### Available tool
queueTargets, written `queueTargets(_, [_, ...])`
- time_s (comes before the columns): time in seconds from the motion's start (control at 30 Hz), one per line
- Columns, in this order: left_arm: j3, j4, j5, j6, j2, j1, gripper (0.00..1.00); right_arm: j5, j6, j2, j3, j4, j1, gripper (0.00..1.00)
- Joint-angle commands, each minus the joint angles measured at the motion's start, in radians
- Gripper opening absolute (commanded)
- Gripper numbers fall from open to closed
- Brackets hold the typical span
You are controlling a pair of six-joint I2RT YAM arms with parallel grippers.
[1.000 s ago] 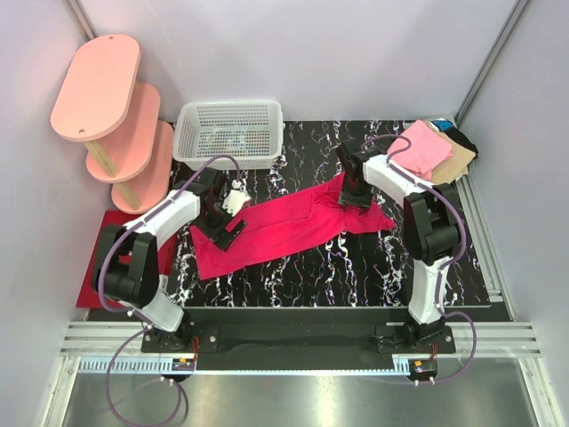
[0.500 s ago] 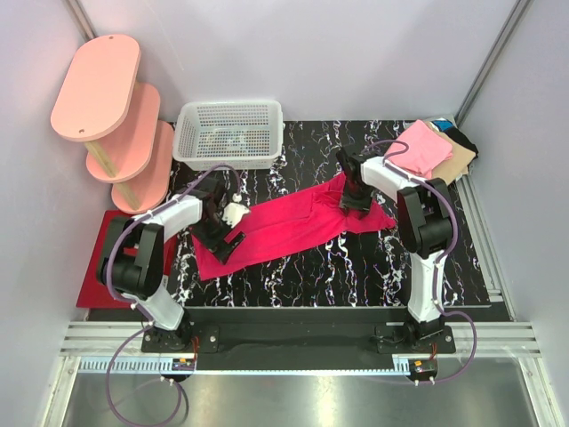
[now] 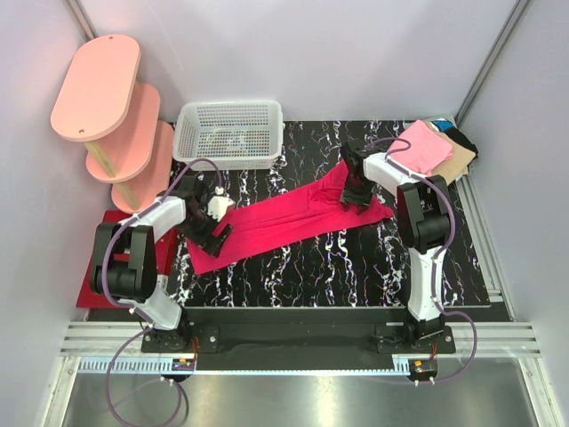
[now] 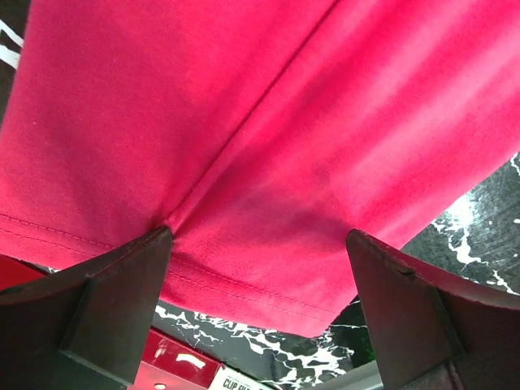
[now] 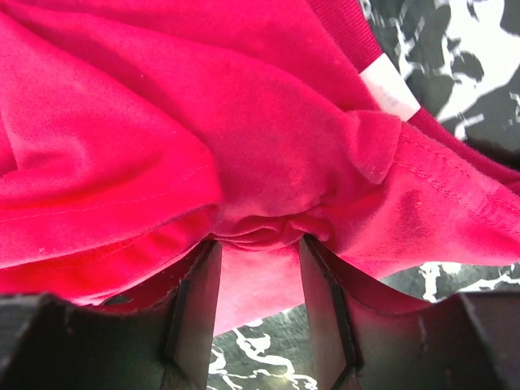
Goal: Fold and stack the t-shirts
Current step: Rotate the tshirt 45 degrees
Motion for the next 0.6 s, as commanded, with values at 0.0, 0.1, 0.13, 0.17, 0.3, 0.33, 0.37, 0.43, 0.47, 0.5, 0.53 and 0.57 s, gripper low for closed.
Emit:
queueTargets(0.0, [-0.069,-0.047,0.011,0.009,-0.03,0.021,0.99,0.054,-0.004,0.071,0.031,0.031,-0.029,0.49])
queueTargets(0.1, [-0.072,-0.083,0.045,0.001,-0.07,0.018,0.99,0.074,-0.006,0.076,0.025,0.027,-0.029,0.49])
queueTargets(0.13, [-0.072,-0.104,0.071,0.0,-0.079,0.017,0.99,0.089,-0.006,0.062,0.022,0.026,-0.031,0.49])
queueTargets(0.17, [-0.071,-0.113,0.083,-0.003,-0.091,0.014,0.99,0.1,-0.004,0.047,0.021,0.023,-0.031,0.49])
queueTargets(0.3, [-0.056,-0.158,0.12,-0.01,-0.142,-0.005,0.99,0.12,0.002,-0.042,0.044,0.014,-0.031,0.5])
queueTargets(0.33, [-0.051,-0.17,0.128,-0.008,-0.145,-0.005,0.99,0.072,-0.001,-0.07,0.069,0.014,-0.031,0.51])
queueTargets(0.37, [-0.046,-0.176,0.128,-0.008,-0.147,-0.008,0.99,0.036,-0.001,-0.079,0.088,0.006,-0.031,0.51])
queueTargets(0.43, [-0.025,-0.179,0.12,-0.01,-0.148,-0.008,0.99,-0.076,0.0,-0.089,0.144,-0.005,-0.029,0.53])
queueTargets(0.47, [-0.017,-0.179,0.116,-0.013,-0.148,-0.008,0.99,-0.108,0.005,-0.089,0.162,-0.011,-0.026,0.53])
queueTargets(0.5, [-0.003,-0.181,0.105,-0.011,-0.145,-0.008,0.99,-0.151,0.006,-0.089,0.174,-0.011,-0.022,0.55])
queueTargets(0.53, [0.003,-0.184,0.093,-0.011,-0.147,-0.008,0.99,-0.204,0.018,-0.08,0.197,-0.011,-0.017,0.55])
queueTargets(0.57, [0.007,-0.185,0.083,-0.01,-0.148,-0.008,0.99,-0.24,0.023,-0.076,0.209,-0.008,-0.017,0.54])
